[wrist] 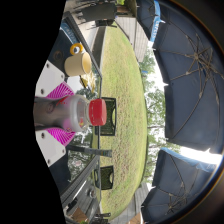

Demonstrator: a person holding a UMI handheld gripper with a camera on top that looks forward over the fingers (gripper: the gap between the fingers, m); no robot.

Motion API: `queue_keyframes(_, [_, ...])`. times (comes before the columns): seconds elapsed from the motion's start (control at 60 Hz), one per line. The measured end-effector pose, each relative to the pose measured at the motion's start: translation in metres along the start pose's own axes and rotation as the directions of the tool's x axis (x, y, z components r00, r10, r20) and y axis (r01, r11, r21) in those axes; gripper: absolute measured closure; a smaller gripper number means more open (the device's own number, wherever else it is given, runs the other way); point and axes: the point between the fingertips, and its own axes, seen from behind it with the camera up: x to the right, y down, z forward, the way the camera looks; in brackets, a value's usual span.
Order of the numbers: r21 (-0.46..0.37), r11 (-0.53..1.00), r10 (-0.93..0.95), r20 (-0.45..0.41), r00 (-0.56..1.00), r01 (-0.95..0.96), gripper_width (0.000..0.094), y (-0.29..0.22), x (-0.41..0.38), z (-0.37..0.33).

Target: Pour water

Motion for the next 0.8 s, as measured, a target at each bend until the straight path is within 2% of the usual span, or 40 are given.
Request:
queue_keyframes(0.117, [0.015, 0.984, -0.177, -0.028, 0.984, 0.178, 0.0619, -0.027, 0.002, 0.013])
queue_keyframes(0.2, [0.036, 0.887, -0.455, -0.099, 0.885, 0.460, 0.0619, -0.060, 0.003, 0.035])
queue_keyframes(0.3, [0.034, 0.611, -0.776, -0.173, 0.607, 0.791, 0.0620, -0.094, -0.015, 0.069])
queue_keyframes(0.4, [0.025, 0.224, -0.956, -0.189, 0.224, 0.974, 0.0618, -0.104, -0.052, 0.101])
queue_keyframes(0.5, [-0.044, -0.217, -0.954, -0.203, -0.222, 0.975, 0.0619, -0.101, -0.081, 0.119])
queue_keyframes(0.567, [-0.061, -0.409, -0.888, -0.203, -0.413, 0.910, 0.0619, -0.092, -0.095, 0.133])
queue_keyframes(0.667, [-0.063, -0.576, -0.797, -0.179, -0.577, 0.815, 0.0615, -0.073, -0.105, 0.151])
queue_keyframes(0.8, [-0.087, -0.677, -0.712, -0.173, -0.680, 0.731, 0.0614, -0.064, -0.105, 0.175])
